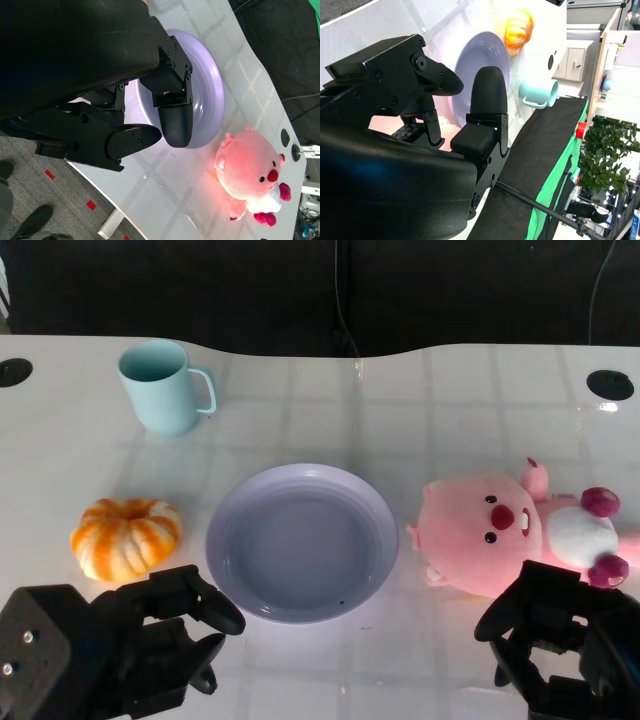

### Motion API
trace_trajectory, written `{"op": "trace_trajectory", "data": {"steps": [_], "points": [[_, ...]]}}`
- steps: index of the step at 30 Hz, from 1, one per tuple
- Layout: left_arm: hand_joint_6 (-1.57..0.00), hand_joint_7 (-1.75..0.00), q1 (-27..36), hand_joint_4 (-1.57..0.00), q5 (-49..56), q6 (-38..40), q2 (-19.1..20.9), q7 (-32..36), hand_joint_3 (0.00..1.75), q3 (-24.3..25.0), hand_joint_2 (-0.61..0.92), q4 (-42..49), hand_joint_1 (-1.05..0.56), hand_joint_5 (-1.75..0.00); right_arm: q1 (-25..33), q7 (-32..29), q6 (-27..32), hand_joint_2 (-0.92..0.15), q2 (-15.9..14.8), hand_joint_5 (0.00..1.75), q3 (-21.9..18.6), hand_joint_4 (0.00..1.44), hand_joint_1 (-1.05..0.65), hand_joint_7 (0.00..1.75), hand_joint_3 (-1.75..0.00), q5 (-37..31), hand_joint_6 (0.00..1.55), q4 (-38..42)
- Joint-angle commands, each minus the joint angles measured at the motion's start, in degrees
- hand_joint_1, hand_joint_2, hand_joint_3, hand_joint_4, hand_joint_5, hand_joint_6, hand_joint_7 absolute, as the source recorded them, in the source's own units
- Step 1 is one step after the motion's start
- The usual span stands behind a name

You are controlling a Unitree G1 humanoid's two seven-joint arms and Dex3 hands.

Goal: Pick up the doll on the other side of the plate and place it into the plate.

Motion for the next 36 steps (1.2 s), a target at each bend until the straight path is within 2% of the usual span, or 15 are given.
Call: {"op": "trace_trajectory", "data": {"steps": [1, 12, 18, 28, 31, 33, 36], "points": [[-0.57, -1.27, -1.15, -0.57, 0.31, 0.21, 1.11, -0.49, 0.56, 0.02, 0.92, 0.59, -0.16, -1.58, -0.36, -0.37, -0.59, -0.58, -0.3, 1.53, -0.75, 0.7, -0.02, 1.25, -0.97, 0.44, 0.71, 0.53], [-0.57, -1.25, -2.29, -0.55, 0.13, 2.94, 0.96, 0.15, 0.54, -0.53, 0.92, 0.49, -0.15, -1.56, 0.63, -0.77, -0.59, -0.59, -0.26, 1.53, -0.84, 0.69, -0.02, 1.25, -0.97, 0.34, 0.7, -0.02], [-0.58, -1.26, -1.57, -0.56, 0.64, 0.2, 1.13, -0.32, 0.58, -0.46, 0.92, 0.75, -0.15, -1.57, 0.35, -0.4, -0.69, -0.59, -0.6, 1.54, -0.9, 0.68, -0.02, 1.26, -0.97, 0.37, 0.7, 0.22], [-0.59, -1.26, -0.35, -0.57, -0.01, -0.14, 0.08, 0.67, 0.56, 0.16, 0.92, 0.48, -0.15, -1.56, -1.23, 0.49, -1.45, -0.6, -1.3, 1.52, -1.06, 0.7, -0.02, 1.25, -0.94, 0.26, 0.71, 1.69], [-0.59, -1.26, -0.08, -0.57, 0.08, -0.06, -0.23, 0.84, 0.56, 0.19, 0.92, 0.48, -0.15, -1.57, -1.72, 0.83, -1.54, -0.62, -1.44, 1.47, -1.63, 0.67, -0.03, 1.12, -0.89, 0.92, 0.68, 1.48], [-0.59, -1.26, -0.03, -0.57, 0.22, -0.45, -0.29, 0.72, 0.56, 0.26, 0.92, 0.79, -0.16, -1.57, -2.13, 0.94, -3.25, -0.68, -1.8, 1.39, -2.18, 0.63, -0.09, 0.95, -0.73, 0.72, 0.65, 1.39], [-0.58, -1.27, 0.02, -0.56, 0.27, -1.06, -0.24, 0.43, 0.56, 0.35, 0.92, 1.17, -0.16, -1.58, -3.14, 0.79, -6.19, -0.66, -2.41, 1.25, -3.11, 0.6, -0.1, 0.78, -0.71, 0.25, 0.62, 1.68]]}}
